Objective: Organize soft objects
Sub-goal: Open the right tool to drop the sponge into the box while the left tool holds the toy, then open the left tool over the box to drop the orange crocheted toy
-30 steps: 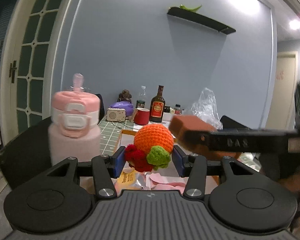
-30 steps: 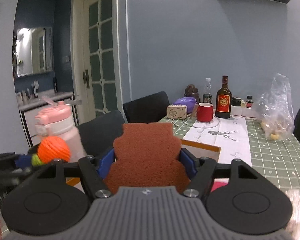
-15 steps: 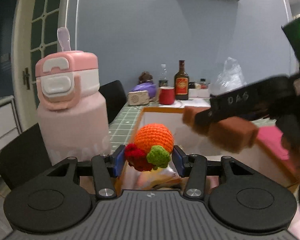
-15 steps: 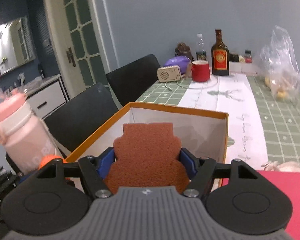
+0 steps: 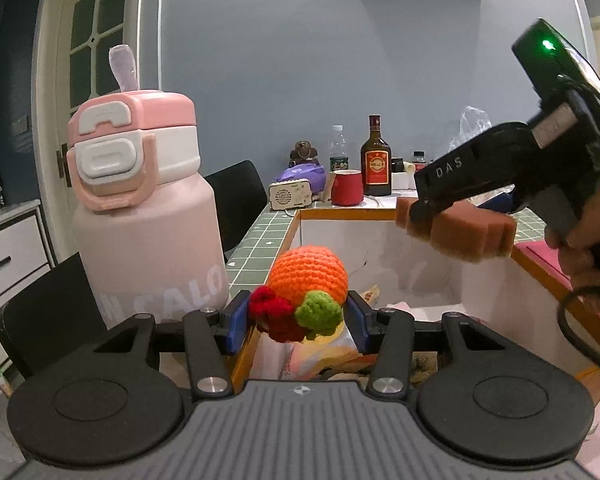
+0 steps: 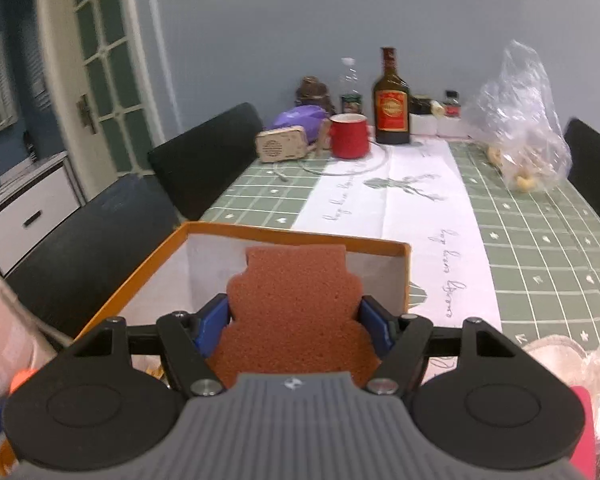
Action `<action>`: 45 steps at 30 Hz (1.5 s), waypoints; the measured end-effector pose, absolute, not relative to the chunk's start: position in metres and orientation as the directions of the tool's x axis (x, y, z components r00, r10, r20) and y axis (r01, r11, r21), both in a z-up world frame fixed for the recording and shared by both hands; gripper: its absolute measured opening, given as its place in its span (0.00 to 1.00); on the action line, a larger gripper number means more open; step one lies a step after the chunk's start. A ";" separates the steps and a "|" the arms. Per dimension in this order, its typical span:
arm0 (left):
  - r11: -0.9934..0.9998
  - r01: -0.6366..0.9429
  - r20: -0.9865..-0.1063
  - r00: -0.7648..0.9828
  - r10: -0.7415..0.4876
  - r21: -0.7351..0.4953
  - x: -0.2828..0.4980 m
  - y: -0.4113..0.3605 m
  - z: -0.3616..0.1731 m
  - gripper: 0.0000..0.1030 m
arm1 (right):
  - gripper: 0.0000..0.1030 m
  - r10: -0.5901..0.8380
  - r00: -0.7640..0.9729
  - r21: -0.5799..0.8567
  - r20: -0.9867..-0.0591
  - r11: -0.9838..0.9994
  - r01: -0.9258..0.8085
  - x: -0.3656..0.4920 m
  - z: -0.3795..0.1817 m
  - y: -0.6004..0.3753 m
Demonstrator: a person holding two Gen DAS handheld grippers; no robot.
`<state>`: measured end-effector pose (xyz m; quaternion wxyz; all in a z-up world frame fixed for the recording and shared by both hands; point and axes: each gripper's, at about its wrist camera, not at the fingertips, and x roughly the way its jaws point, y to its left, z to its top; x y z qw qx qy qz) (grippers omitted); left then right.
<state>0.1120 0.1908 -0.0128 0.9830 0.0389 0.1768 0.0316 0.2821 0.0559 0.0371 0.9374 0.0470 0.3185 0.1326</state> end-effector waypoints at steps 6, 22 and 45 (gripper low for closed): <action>0.982 -0.101 -0.371 0.916 0.155 0.161 0.125 0.171 -0.010 0.55 | 0.91 0.272 0.722 0.176 -0.636 0.962 -0.208 0.291 0.028 0.061; 0.998 -0.033 -0.507 0.860 0.053 0.047 0.181 0.158 0.030 0.55 | 0.97 0.293 0.785 0.157 -0.546 0.956 -0.248 0.265 0.063 0.022; 0.991 0.006 -0.450 0.891 0.054 0.130 0.181 0.127 0.036 0.95 | 0.97 0.299 0.810 0.127 -0.504 0.954 -0.273 0.249 0.075 0.016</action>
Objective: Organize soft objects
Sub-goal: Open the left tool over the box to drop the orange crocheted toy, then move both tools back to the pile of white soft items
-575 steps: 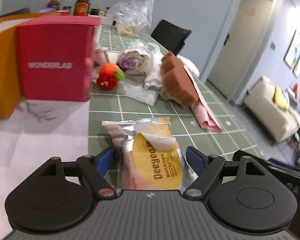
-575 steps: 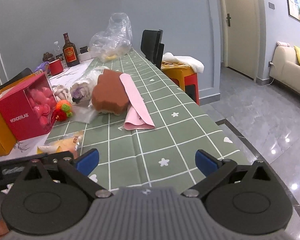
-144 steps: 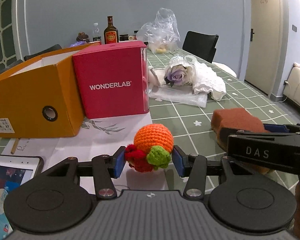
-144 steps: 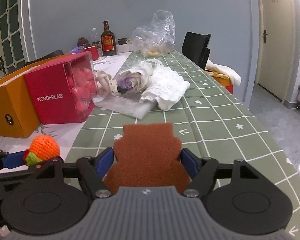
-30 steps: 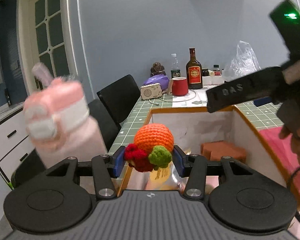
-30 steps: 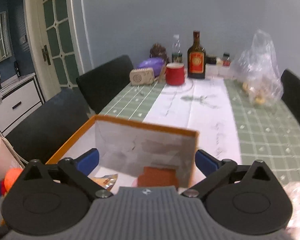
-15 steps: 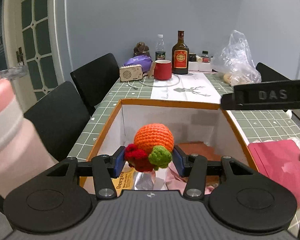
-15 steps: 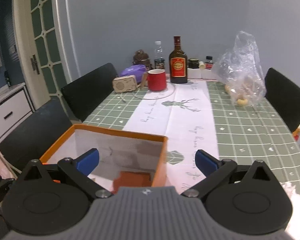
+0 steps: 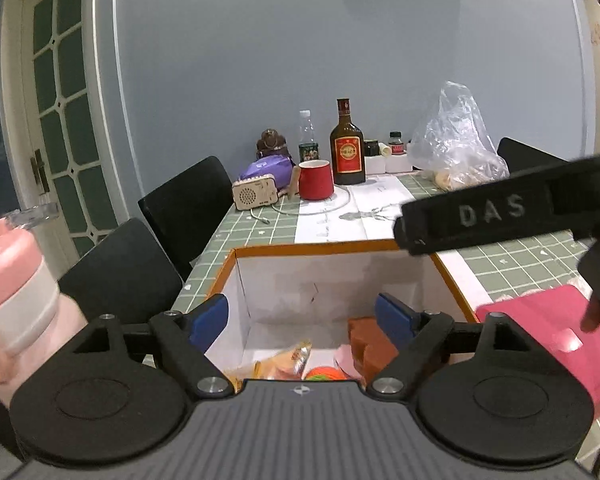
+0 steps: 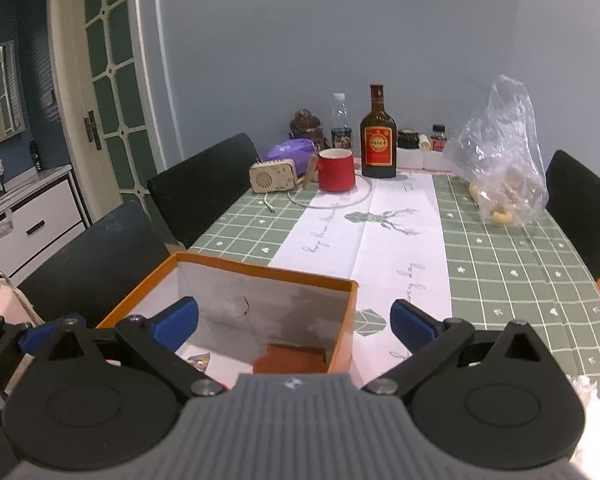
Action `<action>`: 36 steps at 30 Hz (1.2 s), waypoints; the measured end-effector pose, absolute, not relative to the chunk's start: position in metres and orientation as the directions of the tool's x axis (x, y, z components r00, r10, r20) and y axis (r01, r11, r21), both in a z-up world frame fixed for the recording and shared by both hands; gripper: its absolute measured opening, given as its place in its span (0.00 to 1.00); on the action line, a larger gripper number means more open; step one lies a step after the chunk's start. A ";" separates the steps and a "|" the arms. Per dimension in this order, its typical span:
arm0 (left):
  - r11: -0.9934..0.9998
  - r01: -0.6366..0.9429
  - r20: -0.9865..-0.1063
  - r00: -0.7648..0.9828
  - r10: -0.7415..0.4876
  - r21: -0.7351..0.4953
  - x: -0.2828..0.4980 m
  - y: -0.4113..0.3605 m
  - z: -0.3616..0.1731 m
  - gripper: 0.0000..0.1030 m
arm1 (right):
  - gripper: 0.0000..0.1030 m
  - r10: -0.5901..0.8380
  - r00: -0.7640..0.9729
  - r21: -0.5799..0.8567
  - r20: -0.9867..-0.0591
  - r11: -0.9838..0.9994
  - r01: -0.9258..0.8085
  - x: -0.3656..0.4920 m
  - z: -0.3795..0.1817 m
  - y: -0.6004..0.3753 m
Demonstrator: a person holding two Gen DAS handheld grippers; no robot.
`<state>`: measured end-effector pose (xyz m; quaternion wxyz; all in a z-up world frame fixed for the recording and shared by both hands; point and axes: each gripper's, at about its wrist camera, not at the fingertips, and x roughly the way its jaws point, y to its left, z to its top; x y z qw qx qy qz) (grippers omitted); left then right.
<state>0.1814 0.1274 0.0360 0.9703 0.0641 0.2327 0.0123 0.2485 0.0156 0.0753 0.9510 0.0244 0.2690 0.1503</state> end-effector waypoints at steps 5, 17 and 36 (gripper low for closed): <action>0.994 0.005 -0.445 0.895 0.043 0.106 0.157 0.133 0.044 0.95 | 0.97 0.278 0.837 0.078 -0.470 0.958 -0.275 0.234 0.086 0.017; 1.000 0.021 -0.391 0.920 -0.014 0.012 0.097 0.150 0.068 0.95 | 0.97 0.446 0.818 0.112 -0.363 0.893 -0.437 0.184 0.108 0.013; 0.989 0.125 -0.357 0.930 -0.087 0.084 0.060 0.063 0.098 0.95 | 0.97 0.307 0.884 0.083 -0.354 0.951 -0.297 0.138 0.080 -0.104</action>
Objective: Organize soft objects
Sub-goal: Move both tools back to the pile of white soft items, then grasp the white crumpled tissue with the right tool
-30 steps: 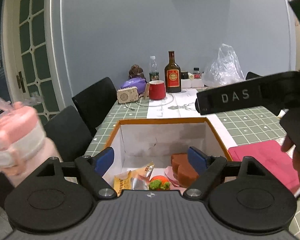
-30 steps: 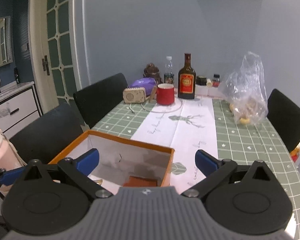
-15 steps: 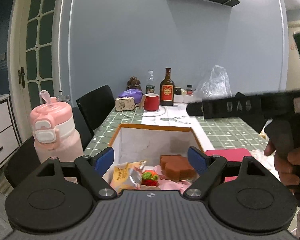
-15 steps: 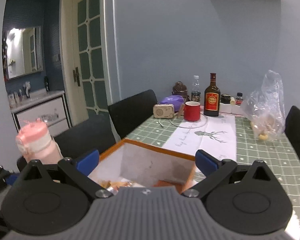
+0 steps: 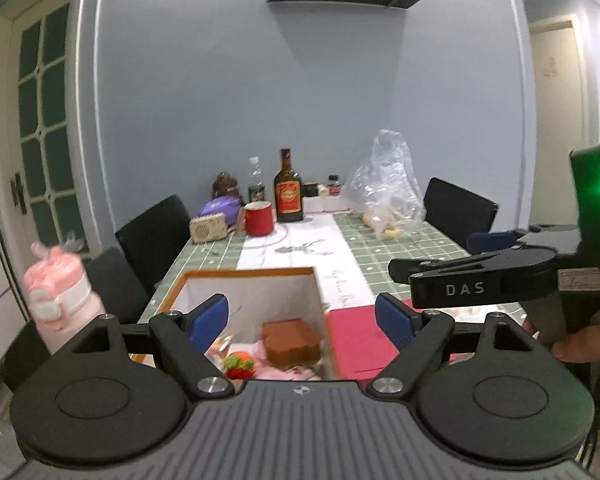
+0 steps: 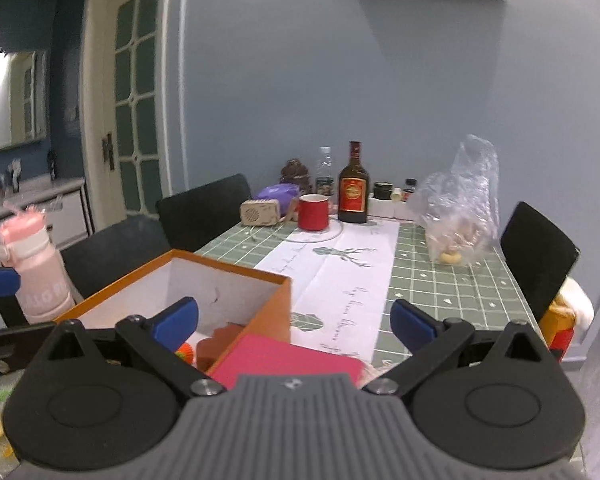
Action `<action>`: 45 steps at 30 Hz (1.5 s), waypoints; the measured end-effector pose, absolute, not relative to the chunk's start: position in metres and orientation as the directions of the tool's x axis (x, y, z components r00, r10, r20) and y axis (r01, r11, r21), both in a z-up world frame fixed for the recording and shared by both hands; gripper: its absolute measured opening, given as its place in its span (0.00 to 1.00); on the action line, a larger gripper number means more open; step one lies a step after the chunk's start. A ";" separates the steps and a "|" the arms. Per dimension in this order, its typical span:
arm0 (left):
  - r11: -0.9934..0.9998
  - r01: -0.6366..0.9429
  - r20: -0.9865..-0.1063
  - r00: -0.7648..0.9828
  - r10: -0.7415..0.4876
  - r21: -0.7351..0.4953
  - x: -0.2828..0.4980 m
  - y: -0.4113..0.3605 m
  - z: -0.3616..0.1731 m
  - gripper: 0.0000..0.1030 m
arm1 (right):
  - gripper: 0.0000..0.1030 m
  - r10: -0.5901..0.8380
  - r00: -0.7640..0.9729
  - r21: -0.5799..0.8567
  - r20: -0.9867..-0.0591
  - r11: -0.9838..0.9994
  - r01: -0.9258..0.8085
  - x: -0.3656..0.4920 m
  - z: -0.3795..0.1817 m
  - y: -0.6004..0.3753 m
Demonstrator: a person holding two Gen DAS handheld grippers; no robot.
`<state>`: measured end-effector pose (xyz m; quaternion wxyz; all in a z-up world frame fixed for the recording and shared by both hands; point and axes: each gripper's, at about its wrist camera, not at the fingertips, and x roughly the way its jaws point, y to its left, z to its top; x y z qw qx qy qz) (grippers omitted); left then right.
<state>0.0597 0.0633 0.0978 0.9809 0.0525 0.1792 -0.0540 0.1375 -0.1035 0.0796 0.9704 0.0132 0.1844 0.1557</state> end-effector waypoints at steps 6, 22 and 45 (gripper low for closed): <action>0.983 0.179 -0.360 0.920 -0.158 0.027 0.041 0.027 0.085 0.95 | 0.97 0.407 0.842 0.216 -0.354 0.912 -0.349 0.138 0.053 -0.158; 0.954 0.296 -0.415 0.862 -0.291 -0.052 0.044 -0.041 -0.007 0.95 | 0.97 0.223 0.867 0.500 -0.445 0.865 0.035 0.161 -0.046 -0.286; 0.965 0.259 -0.564 0.791 -0.238 -0.043 0.068 -0.071 -0.061 0.95 | 0.53 0.004 0.745 0.150 -0.667 0.980 0.129 0.186 -0.081 -0.248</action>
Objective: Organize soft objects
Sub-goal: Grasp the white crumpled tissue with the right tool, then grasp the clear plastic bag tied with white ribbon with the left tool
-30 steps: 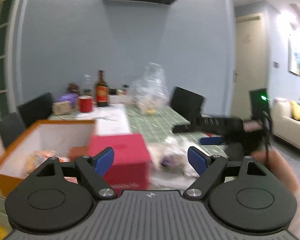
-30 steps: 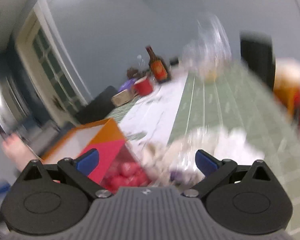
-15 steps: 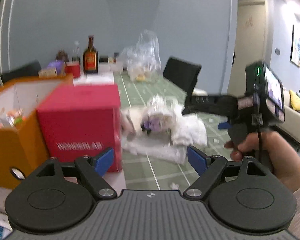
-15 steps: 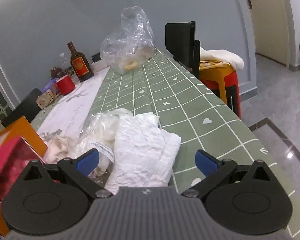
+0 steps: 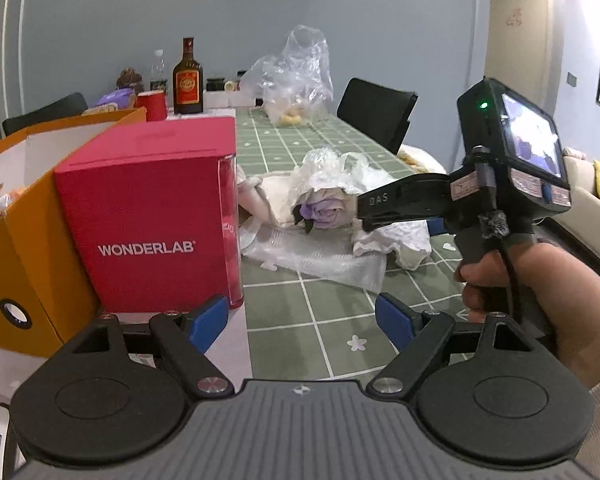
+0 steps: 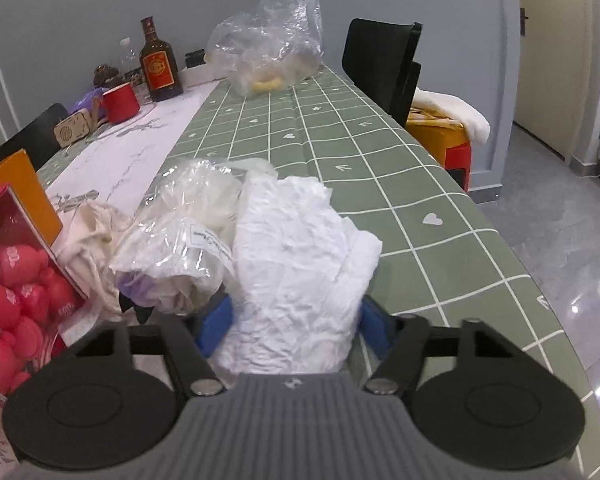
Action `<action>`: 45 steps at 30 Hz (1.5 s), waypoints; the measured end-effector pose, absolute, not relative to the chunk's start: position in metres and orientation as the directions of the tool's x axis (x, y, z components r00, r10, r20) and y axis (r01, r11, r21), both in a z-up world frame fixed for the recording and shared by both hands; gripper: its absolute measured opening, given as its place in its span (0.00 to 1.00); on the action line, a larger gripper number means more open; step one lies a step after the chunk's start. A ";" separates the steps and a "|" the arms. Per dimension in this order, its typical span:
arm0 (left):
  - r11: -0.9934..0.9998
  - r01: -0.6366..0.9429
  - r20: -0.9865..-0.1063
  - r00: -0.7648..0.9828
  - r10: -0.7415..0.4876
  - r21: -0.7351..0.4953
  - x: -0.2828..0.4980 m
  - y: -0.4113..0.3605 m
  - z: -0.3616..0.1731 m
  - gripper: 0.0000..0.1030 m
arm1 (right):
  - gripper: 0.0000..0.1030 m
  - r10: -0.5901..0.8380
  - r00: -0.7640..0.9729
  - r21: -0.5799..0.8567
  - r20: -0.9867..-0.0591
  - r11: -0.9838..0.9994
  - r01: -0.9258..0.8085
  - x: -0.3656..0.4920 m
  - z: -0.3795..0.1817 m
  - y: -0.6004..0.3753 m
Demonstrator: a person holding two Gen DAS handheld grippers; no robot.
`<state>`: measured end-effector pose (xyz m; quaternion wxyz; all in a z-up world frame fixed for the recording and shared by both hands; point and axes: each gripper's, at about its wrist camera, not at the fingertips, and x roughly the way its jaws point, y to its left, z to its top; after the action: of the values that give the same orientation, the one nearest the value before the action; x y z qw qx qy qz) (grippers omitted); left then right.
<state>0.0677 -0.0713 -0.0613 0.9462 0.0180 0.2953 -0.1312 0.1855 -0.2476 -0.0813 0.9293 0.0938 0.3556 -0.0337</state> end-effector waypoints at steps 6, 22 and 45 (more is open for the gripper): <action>0.968 0.248 -0.577 0.785 -0.223 -0.037 0.072 -0.076 -0.055 0.95 | 0.31 0.052 0.755 0.213 -0.654 0.970 0.117 0.176 -0.074 -0.259; 0.983 0.170 -0.517 0.836 -0.183 -0.074 0.148 -0.117 -0.018 0.94 | 0.34 0.085 0.733 0.284 -0.675 0.947 0.152 0.173 -0.081 -0.279; 0.984 0.163 -0.644 0.747 -0.168 -0.069 0.211 -0.149 -0.060 0.52 | 0.40 0.030 0.730 0.200 -0.683 0.968 0.148 0.172 -0.081 -0.269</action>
<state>0.2112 -0.1491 -0.0595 0.9345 -0.0043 0.3448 -0.0885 0.1721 -0.2692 -0.0806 0.9220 0.1214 0.3662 -0.0319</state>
